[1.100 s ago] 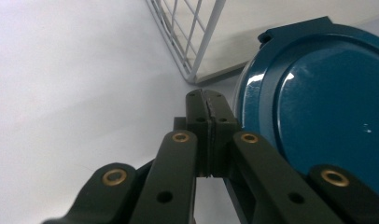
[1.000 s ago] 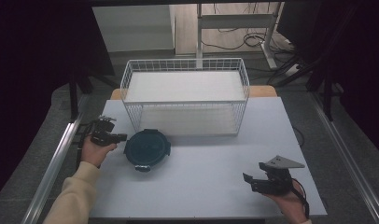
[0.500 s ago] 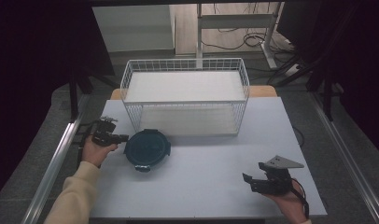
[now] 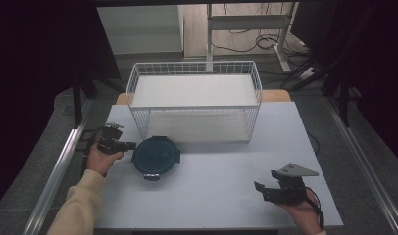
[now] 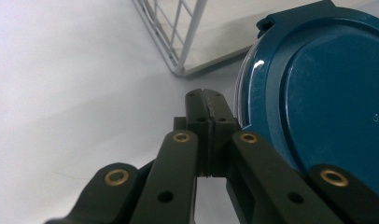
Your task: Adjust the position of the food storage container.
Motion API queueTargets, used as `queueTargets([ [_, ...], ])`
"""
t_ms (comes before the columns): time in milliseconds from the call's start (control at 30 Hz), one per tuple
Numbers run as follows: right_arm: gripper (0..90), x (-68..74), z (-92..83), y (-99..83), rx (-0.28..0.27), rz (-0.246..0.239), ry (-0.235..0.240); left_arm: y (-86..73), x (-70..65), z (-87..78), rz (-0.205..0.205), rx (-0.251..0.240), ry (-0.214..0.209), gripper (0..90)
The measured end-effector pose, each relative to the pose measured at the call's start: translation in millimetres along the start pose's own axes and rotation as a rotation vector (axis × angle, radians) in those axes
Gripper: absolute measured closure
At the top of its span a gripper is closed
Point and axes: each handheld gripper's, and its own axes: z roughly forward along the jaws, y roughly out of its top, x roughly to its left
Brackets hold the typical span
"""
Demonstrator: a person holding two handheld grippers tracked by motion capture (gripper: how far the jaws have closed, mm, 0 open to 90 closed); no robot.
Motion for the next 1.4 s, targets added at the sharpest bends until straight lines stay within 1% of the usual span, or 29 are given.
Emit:
queueTargets([
  [133,23.0,-1.6,-0.3,-0.2,-0.002,0.006,-0.001,0.6,-3.4,1.1,0.006,0.003,-0.006,90.0],
  [200,23.0,-2.0,0.0,-0.3,0.000,0.017,0.005,1.0,-5.9,1.7,0.010,0.006,-0.006,90.0],
  [233,23.1,-1.9,0.3,-0.1,0.000,0.022,0.011,1.3,-9.1,2.4,0.016,0.010,-0.010,90.0],
  [433,23.1,-0.9,1.1,0.2,0.003,0.020,0.010,1.8,-18.1,4.3,0.038,0.014,-0.014,90.0],
  [467,23.1,-1.0,1.0,0.2,0.002,0.019,0.009,2.0,-21.1,4.6,0.044,0.005,-0.027,90.0],
  [500,23.1,-1.0,0.7,0.2,0.002,0.020,0.009,2.8,-22.7,4.8,0.034,-0.003,-0.073,90.0],
  [567,23.1,-1.2,0.3,0.3,0.001,0.022,0.009,4.8,-31.7,6.1,0.069,-0.004,-0.025,90.0],
  [600,23.1,-1.2,0.3,0.3,0.001,0.022,0.009,4.8,-31.7,6.1,0.069,-0.004,-0.025,90.0],
  [633,23.1,-1.4,0.2,0.2,0.000,0.021,0.008,5.8,-37.9,6.9,0.090,-0.003,0.017,90.0],
  [667,23.1,-1.5,0.1,0.1,0.000,0.021,0.008,5.8,-38.3,7.5,0.089,-0.002,0.018,90.0],
  [700,23.2,-1.6,0.1,0.1,0.000,0.022,0.008,5.8,-38.3,7.5,0.089,-0.002,0.018,90.0],
  [733,23.2,-1.7,-0.1,0.1,0.000,0.022,0.008,5.7,-38.1,8.3,0.091,0.013,0.019,90.0],
  [800,23.2,-1.7,-0.2,0.2,-0.001,0.022,0.008,5.3,-37.5,8.0,0.085,0.016,0.005,90.0],
  [1000,23.2,-0.9,0.3,0.6,0.001,0.020,0.006,5.5,-44.1,10.3,0.086,0.010,0.001,90.0],
  [1033,23.2,-0.7,0.3,0.7,0.001,0.020,0.007,5.8,-45.6,10.9,0.091,0.014,-0.008,90.0],
  [1100,23.2,-0.3,0.3,0.8,0.001,0.018,0.007,5.8,-49.7,12.0,0.094,0.017,-0.018,90.0],
  [1133,23.2,-0.1,0.4,0.7,0.001,0.018,0.008,5.7,-53.6,12.9,0.103,0.019,-0.024,90.0],
  [1167,23.2,-0.1,0.4,0.7,0.001,0.018,0.008,5.7,-53.6,12.9,0.103,0.019,-0.024,90.0],
  [1267,23.3,-0.3,0.1,0.8,0.000,0.019,0.007,5.4,-63.4,14.7,0.117,0.026,-0.035,90.0],
  [1400,23.3,-0.3,0.0,0.8,0.000,0.020,0.005,6.2,-75.1,16.6,0.148,0.045,-0.048,90.0],
])
